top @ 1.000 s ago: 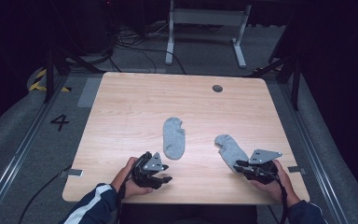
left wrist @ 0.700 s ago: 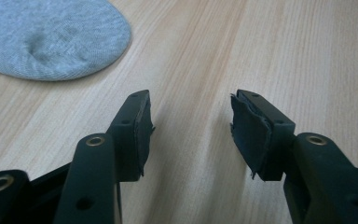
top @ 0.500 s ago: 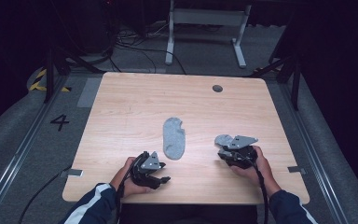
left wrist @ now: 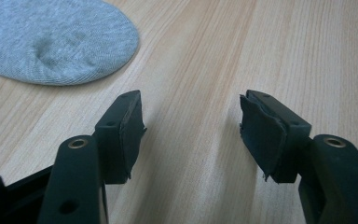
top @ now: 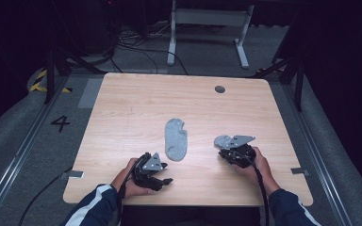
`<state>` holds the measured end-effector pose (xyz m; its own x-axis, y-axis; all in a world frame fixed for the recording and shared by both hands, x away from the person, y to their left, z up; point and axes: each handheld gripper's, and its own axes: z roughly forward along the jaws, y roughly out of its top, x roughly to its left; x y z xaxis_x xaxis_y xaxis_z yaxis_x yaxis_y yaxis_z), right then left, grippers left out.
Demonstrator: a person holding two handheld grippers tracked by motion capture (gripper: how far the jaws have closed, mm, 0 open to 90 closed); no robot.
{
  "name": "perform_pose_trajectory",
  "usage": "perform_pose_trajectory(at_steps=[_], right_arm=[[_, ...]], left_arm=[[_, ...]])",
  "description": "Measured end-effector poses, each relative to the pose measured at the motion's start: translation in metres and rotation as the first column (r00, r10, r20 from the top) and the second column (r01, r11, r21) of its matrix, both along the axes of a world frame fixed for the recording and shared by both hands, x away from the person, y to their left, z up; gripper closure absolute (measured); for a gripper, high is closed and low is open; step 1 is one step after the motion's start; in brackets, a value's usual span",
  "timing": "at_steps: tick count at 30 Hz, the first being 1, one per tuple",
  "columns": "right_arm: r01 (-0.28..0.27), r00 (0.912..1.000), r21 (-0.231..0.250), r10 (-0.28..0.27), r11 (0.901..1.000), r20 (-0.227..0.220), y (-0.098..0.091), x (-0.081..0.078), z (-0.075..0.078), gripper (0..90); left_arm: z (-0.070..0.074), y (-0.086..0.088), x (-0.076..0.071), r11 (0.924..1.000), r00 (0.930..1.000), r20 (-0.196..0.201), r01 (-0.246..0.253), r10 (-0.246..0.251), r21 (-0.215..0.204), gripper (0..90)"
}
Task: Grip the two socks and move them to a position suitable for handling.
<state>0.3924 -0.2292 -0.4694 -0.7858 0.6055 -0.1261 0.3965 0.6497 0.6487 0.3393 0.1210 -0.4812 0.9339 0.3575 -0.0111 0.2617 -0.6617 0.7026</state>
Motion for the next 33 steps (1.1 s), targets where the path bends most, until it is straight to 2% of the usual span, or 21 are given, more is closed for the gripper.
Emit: perform_pose_trajectory(at_steps=[2,3,6,10,13,20,26,30,31,33], right_arm=[[-0.014,0.9999,-0.001,0.014,0.9999,-0.004,0.000,-0.001,0.001,88.1],[-0.023,0.9997,0.001,0.023,0.9997,-0.009,0.000,-0.002,0.001,88.3],[-0.054,0.9985,0.007,0.054,0.9985,-0.009,0.001,-0.007,0.005,88.5],[-0.103,0.9947,0.035,0.103,0.9941,0.000,0.003,-0.017,0.015,88.7],[-0.143,0.9896,0.060,0.143,0.9878,0.012,0.003,-0.026,0.024,88.7],[-0.233,0.9725,0.123,0.232,0.9648,0.018,0.002,-0.046,0.041,88.8],[-0.302,0.9524,0.156,0.305,0.9405,0.007,0.012,-0.060,0.047,88.8],[-0.337,0.9396,0.185,0.342,0.9232,0.004,0.016,-0.067,0.052,88.9],[-0.340,0.9385,0.190,0.345,0.9212,0.005,0.016,-0.068,0.053,88.8],[-0.345,0.9357,0.214,0.353,0.9140,0.002,0.016,-0.069,0.055,88.9]], left_arm=[[0.001,-0.002,0.000,0.9998,1.0000,-0.002,-0.008,0.008,0.019,36.9],[0.002,-0.005,0.000,0.9994,0.9996,-0.009,-0.027,0.027,0.021,36.0],[0.004,-0.013,-0.002,0.9984,0.9995,0.004,-0.031,0.031,0.046,33.2],[0.007,-0.029,-0.004,0.9985,0.9993,0.038,0.002,-0.004,0.055,30.4],[0.009,-0.040,-0.002,0.9989,0.9985,0.050,0.021,-0.023,0.042,29.1],[0.011,-0.072,0.003,0.9964,0.9939,0.088,0.062,-0.067,0.058,28.0],[0.011,-0.097,0.007,0.9928,0.9828,0.150,0.098,-0.107,0.069,28.5],[0.008,-0.106,0.008,0.9914,0.9801,0.156,0.113,-0.122,0.066,30.0],[0.008,-0.107,0.008,0.9889,0.9759,0.167,0.129,-0.140,0.074,32.7],[0.008,-0.108,0.007,0.9881,0.9760,0.159,0.140,-0.149,0.063,38.9]])
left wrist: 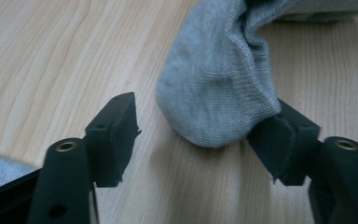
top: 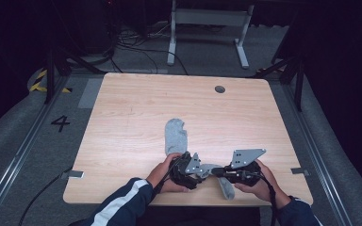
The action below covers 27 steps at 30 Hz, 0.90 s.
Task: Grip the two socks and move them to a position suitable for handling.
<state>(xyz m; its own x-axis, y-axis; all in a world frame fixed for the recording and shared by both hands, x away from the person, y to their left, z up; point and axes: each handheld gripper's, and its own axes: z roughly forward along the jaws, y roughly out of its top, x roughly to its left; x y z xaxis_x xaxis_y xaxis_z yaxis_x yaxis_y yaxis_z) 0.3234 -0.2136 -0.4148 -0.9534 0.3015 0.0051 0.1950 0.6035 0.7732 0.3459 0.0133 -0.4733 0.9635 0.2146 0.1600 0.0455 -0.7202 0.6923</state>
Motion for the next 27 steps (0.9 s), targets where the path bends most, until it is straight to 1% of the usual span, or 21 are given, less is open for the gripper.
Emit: perform_pose_trajectory(at_steps=[1,2,4,5,6,8,9,10,13,14,15,16,17,18,19,20,21,23,24,25,27], right_arm=[[0.002,1.0000,0.008,-0.002,1.0000,-0.006,-0.001,0.000,0.001,88.9],[0.000,0.9999,0.016,0.000,0.9999,-0.010,-0.002,0.000,0.001,88.9],[0.007,0.9999,0.023,-0.006,0.9997,-0.016,-0.003,0.002,0.001,88.9],[0.008,0.9998,0.027,-0.008,0.9996,-0.020,-0.004,0.003,0.000,88.9],[0.012,0.9997,0.030,-0.011,0.9995,-0.022,-0.005,0.003,0.000,88.9],[0.025,0.9992,0.041,-0.024,0.9989,-0.032,-0.009,0.007,-0.001,88.9],[0.031,0.9990,0.044,-0.030,0.9986,-0.034,-0.010,0.008,-0.001,88.9],[0.044,0.9985,0.045,-0.042,0.9980,-0.037,-0.012,0.010,-0.002,88.9],[0.070,0.9965,0.054,-0.067,0.9961,-0.050,-0.018,0.015,-0.003,88.9],[0.081,0.9956,0.055,-0.078,0.9952,-0.052,-0.019,0.017,-0.004,88.9],[0.095,0.9943,0.055,-0.092,0.9939,-0.055,-0.021,0.020,-0.005,88.9],[0.106,0.9931,0.053,-0.103,0.9929,-0.056,-0.022,0.022,-0.006,88.9],[0.116,0.9922,0.051,-0.113,0.9920,-0.052,-0.023,0.024,-0.006,88.9],[0.128,0.9909,0.048,-0.125,0.9907,-0.050,-0.024,0.027,-0.008,88.9],[0.137,0.9898,0.041,-0.135,0.9897,-0.045,-0.025,0.028,-0.008,88.9],[0.151,0.9880,0.036,-0.149,0.9879,-0.040,-0.026,0.031,-0.010,88.8],[0.151,0.9880,0.036,-0.149,0.9879,-0.040,-0.026,0.031,-0.010,88.8],[0.178,0.9838,0.028,-0.177,0.9837,-0.030,-0.028,0.037,-0.012,88.8],[0.190,0.9817,0.022,-0.189,0.9816,-0.023,-0.029,0.039,-0.013,88.8],[0.213,0.9770,0.006,-0.213,0.9770,-0.011,-0.032,0.043,-0.015,88.8],[0.233,0.9724,-0.005,-0.233,0.9724,0.000,-0.036,0.047,-0.017,88.8]], left_arm=[[0.000,0.001,0.000,0.9998,0.9998,-0.010,0.016,-0.016,-0.009,45.5],[0.001,0.002,0.001,0.9995,0.9995,-0.010,0.029,-0.029,-0.013,50.1],[0.003,0.005,0.002,0.9974,0.9975,-0.027,0.064,-0.065,-0.032,63.9],[0.003,0.006,0.002,0.9966,0.9966,-0.040,0.071,-0.072,-0.042,69.0],[0.005,0.008,0.002,0.9962,0.9963,-0.038,0.075,-0.077,-0.045,72.2],[0.007,0.011,0.003,0.9942,0.9945,-0.056,0.085,-0.089,-0.066,80.7],[0.009,0.013,0.005,0.9940,0.9948,-0.055,0.082,-0.086,-0.073,81.4],[0.011,0.014,0.005,0.9930,0.9939,-0.070,0.078,-0.085,-0.089,82.5],[0.016,0.018,0.007,0.9928,0.9940,-0.081,0.065,-0.073,-0.101,83.5],[0.017,0.018,0.008,0.9916,0.9941,-0.085,0.057,-0.068,-0.116,83.7],[0.018,0.018,0.009,0.9915,0.9941,-0.087,0.055,-0.066,-0.118,84.3],[0.019,0.018,0.009,0.9922,0.9946,-0.085,0.050,-0.059,-0.114,84.6],[0.019,0.016,0.010,0.9947,0.9961,-0.077,0.036,-0.043,-0.096,84.8],[0.020,0.015,0.012,0.9949,0.9967,-0.066,0.041,-0.048,-0.092,84.8],[0.022,0.014,0.014,0.9949,0.9970,-0.067,0.032,-0.038,-0.096,84.9],[0.024,0.012,0.018,0.9959,0.9977,-0.064,0.017,-0.022,-0.089,84.9],[0.024,0.012,0.018,0.9959,0.9977,-0.064,0.017,-0.022,-0.089,84.7],[0.027,0.009,0.024,0.9955,0.9974,-0.072,-0.002,-0.005,-0.095,84.8],[0.030,0.007,0.029,0.9959,0.9964,-0.084,-0.018,0.011,-0.088,84.4],[0.032,0.003,0.034,0.9962,0.9964,-0.083,-0.026,0.020,-0.083,83.2],[0.034,-0.003,0.040,0.9957,0.9952,-0.096,-0.031,0.023,-0.087,83.1]])
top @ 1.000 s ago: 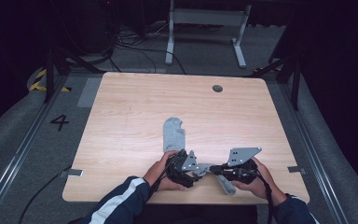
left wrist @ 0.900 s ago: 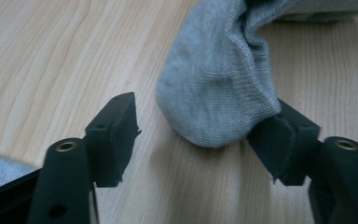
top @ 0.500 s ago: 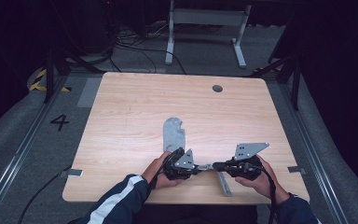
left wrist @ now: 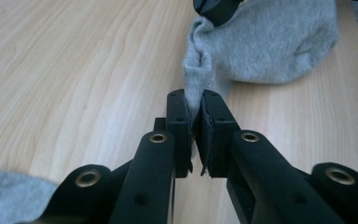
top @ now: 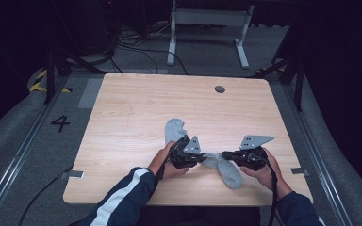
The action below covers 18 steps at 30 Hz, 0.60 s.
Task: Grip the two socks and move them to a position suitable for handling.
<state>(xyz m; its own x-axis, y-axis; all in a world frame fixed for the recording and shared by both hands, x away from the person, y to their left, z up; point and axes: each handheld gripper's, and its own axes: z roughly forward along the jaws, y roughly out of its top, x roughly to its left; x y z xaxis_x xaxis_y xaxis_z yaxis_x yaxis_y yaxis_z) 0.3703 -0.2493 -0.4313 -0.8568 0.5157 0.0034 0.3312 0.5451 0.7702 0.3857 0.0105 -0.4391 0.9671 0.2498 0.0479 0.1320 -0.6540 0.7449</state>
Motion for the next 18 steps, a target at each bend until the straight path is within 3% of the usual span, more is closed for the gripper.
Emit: perform_pose_trajectory(at_steps=[3,5,9,12,14,15,18], right_arm=[[0.023,0.9997,-0.006,-0.023,0.9997,-0.001,-0.005,0.003,-0.002,88.9],[0.065,0.9979,-0.051,-0.065,0.9966,0.003,-0.014,0.009,-0.009,88.6],[0.101,0.9948,-0.077,-0.102,0.9919,-0.009,-0.022,0.014,-0.016,86.9],[0.144,0.9896,-0.095,-0.144,0.9851,0.005,-0.034,0.016,-0.021,74.1],[0.147,0.9892,-0.098,-0.147,0.9843,0.009,-0.036,0.016,-0.021,69.7],[0.141,0.9897,-0.121,-0.138,0.9825,0.039,-0.043,0.011,-0.020,65.2],[0.095,0.9947,-0.126,-0.089,0.9875,0.051,-0.052,-0.001,-0.017,67.7]], left_arm=[[0.001,-0.007,0.006,0.9998,1.0000,0.007,-0.005,0.004,0.020,80.4],[-0.003,-0.016,0.013,0.9981,0.9990,0.008,-0.045,0.045,0.041,77.3],[-0.006,-0.021,0.020,0.9943,0.9957,0.005,-0.092,0.092,0.053,67.6],[-0.008,-0.026,0.021,0.9926,0.9936,-0.007,-0.113,0.113,0.045,59.9],[-0.009,-0.028,0.020,0.9928,0.9939,-0.007,-0.109,0.110,0.050,58.0],[-0.011,-0.032,0.019,0.9928,0.9941,-0.009,-0.107,0.108,0.053,55.7],[-0.013,-0.039,0.017,0.9936,0.9945,-0.019,-0.102,0.103,0.047,52.5]])
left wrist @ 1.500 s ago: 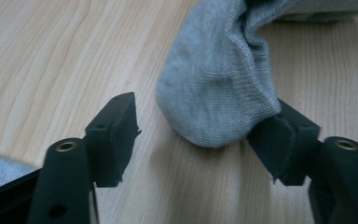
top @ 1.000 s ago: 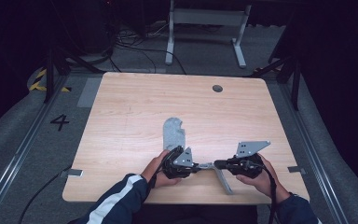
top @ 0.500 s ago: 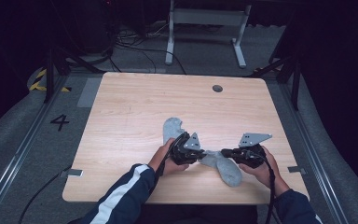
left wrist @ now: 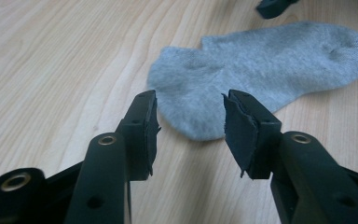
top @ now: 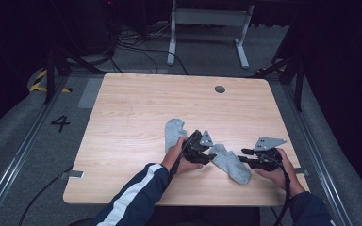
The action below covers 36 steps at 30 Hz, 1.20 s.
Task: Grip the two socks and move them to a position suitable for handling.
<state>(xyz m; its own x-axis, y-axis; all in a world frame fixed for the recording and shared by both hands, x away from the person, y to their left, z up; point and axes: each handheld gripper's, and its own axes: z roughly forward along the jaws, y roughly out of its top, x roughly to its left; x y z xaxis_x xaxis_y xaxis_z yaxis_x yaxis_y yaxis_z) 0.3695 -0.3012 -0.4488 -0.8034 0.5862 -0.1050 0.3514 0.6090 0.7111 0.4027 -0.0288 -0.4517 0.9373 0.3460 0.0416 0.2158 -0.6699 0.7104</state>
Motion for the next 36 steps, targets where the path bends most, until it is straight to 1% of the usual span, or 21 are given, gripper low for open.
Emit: perform_pose_trajectory(at_steps=[1,3,4,5,7,8,9,10,13,14,15,16,17,22,26,27,28,29,30,33,36], right_arm=[[-0.013,0.9999,-0.002,0.013,0.9999,0.003,-0.002,-0.003,0.001,69.5],[-0.062,0.9981,0.014,0.062,0.9980,-0.002,-0.007,-0.013,0.002,75.3],[-0.062,0.9981,0.014,0.062,0.9980,-0.002,-0.007,-0.013,0.002,75.3],[-0.110,0.9939,-0.006,0.110,0.9939,-0.010,-0.008,-0.024,0.000,79.9],[-0.146,0.9890,-0.033,0.146,0.9886,-0.027,-0.007,-0.032,-0.003,82.4],[-0.164,0.9860,-0.042,0.163,0.9855,-0.037,-0.006,-0.035,-0.005,82.9],[-0.164,0.9860,-0.042,0.163,0.9855,-0.037,-0.006,-0.035,-0.005,82.9],[-0.198,0.9794,-0.059,0.195,0.9785,-0.053,-0.003,-0.041,-0.009,84.0],[-0.236,0.9702,-0.083,0.230,0.9682,-0.076,0.004,-0.045,-0.012,85.0],[-0.236,0.9702,-0.083,0.230,0.9682,-0.076,0.004,-0.045,-0.012,85.0],[-0.253,0.9653,-0.081,0.246,0.9640,-0.087,0.009,-0.046,-0.014,85.0],[-0.253,0.9653,-0.081,0.246,0.9640,-0.087,0.009,-0.046,-0.014,85.0],[-0.272,0.9599,-0.081,0.265,0.9588,-0.091,0.015,-0.048,-0.016,85.3],[-0.287,0.9548,-0.049,0.282,0.9565,-0.094,0.027,-0.054,-0.018,84.8],[-0.273,0.9587,-0.030,0.269,0.9616,-0.092,0.039,-0.058,-0.020,82.7],[-0.266,0.9607,-0.024,0.262,0.9638,-0.090,0.042,-0.058,-0.020,77.5],[-0.246,0.9659,-0.015,0.244,0.9691,-0.087,0.047,-0.059,-0.020,75.1],[-0.250,0.9649,-0.014,0.248,0.9682,-0.087,0.050,-0.059,-0.020,72.2],[-0.252,0.9658,-0.022,0.250,0.9675,-0.070,0.054,-0.060,-0.019,68.0],[-0.265,0.9631,-0.009,0.264,0.9641,-0.051,0.054,-0.062,-0.013,65.7],[-0.275,0.9606,0.015,0.275,0.9614,-0.040,0.048,-0.065,-0.008,65.3]], left_arm=[[-0.001,-0.003,-0.001,1.0000,1.0000,-0.004,0.002,-0.002,-0.006,52.4],[-0.002,-0.007,-0.001,1.0000,0.9999,-0.006,0.009,-0.008,0.003,52.7],[-0.002,-0.007,-0.001,1.0000,0.9999,-0.006,0.009,-0.008,0.003,52.8],[-0.006,-0.012,-0.001,0.9998,0.9999,-0.007,0.009,-0.009,0.019,53.6],[-0.008,-0.014,-0.001,0.9996,0.9999,-0.013,0.010,-0.010,0.028,55.2],[-0.011,-0.017,0.001,0.9987,0.9999,-0.012,0.006,-0.006,0.050,56.5],[-0.011,-0.017,0.001,0.9987,0.9999,-0.012,0.006,-0.006,0.050,57.5],[-0.014,-0.019,0.004,0.9981,0.9998,-0.018,0.003,-0.002,0.061,57.7],[-0.017,-0.020,0.008,0.9977,0.9995,-0.032,-0.004,0.006,0.067,59.7],[-0.017,-0.020,0.008,0.9977,0.9995,-0.032,-0.004,0.006,0.067,59.8],[-0.019,-0.020,0.011,0.9969,0.9994,-0.033,-0.006,0.009,0.079,60.2],[-0.019,-0.020,0.011,0.9969,0.9994,-0.033,-0.006,0.009,0.079,60.7],[-0.020,-0.020,0.012,0.9975,0.9992,-0.039,-0.004,0.006,0.071,61.0],[-0.019,-0.014,0.016,0.9962,0.9992,-0.039,-0.011,0.015,0.086,60.6],[-0.018,-0.008,0.020,0.9958,0.9984,-0.049,-0.025,0.030,0.088,57.9],[-0.018,-0.006,0.022,0.9962,0.9979,-0.054,-0.030,0.034,0.082,57.9],[-0.019,-0.004,0.023,0.9965,0.9975,-0.060,-0.033,0.038,0.077,56.6],[-0.019,-0.003,0.024,0.9967,0.9971,-0.063,-0.039,0.043,0.072,55.0],[-0.019,-0.002,0.025,0.9965,0.9964,-0.066,-0.048,0.053,0.068,53.1],[-0.016,0.002,0.030,0.9971,0.9956,-0.059,-0.071,0.073,0.027,50.7],[-0.014,0.000,0.034,0.9962,0.9942,-0.067,-0.083,0.084,0.027,45.5]])
